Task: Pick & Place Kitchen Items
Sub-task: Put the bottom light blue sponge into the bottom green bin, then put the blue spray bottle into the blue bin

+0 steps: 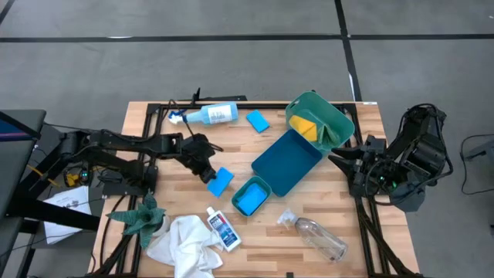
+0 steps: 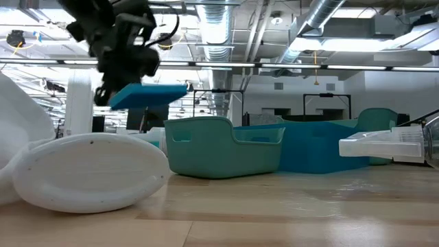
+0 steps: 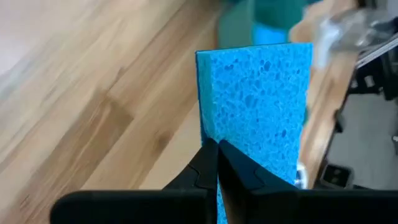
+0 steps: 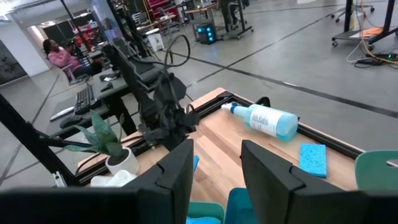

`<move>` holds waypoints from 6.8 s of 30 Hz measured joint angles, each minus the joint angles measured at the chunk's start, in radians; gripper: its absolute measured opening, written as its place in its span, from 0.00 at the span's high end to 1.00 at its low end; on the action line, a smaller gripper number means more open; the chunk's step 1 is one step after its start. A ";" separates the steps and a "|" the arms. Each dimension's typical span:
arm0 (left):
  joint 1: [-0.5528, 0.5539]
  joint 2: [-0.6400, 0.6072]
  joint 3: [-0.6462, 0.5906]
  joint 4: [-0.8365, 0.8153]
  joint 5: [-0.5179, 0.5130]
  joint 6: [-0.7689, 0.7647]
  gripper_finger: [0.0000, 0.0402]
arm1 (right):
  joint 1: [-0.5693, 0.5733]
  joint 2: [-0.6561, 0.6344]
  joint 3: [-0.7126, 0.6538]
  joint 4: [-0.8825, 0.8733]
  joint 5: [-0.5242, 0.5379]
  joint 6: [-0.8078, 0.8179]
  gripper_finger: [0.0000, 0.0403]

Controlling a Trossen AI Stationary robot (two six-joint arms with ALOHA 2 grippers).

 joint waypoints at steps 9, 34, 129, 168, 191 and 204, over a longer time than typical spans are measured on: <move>-0.029 0.124 0.182 -0.017 -0.012 -0.035 1.00 | 0.000 0.000 0.000 -0.052 -0.001 0.039 0.69; -0.228 0.544 0.544 -0.108 -0.131 -0.176 1.00 | 0.003 -0.037 0.000 -0.147 -0.112 0.067 0.69; -0.239 0.608 0.544 -0.098 -0.178 -0.132 0.89 | 0.002 -0.039 0.000 -0.194 -0.126 0.045 0.69; -0.205 0.352 0.543 0.043 -0.338 0.114 0.79 | 0.000 -0.038 0.000 -0.193 -0.042 0.099 0.69; 0.046 -0.069 0.332 -0.021 -0.693 0.144 0.79 | -0.152 -0.027 -0.001 -0.189 -0.034 0.267 0.69; 0.088 -0.085 0.064 -0.064 -0.797 -0.637 0.79 | -0.225 -0.023 -0.001 -0.175 -0.046 0.264 0.69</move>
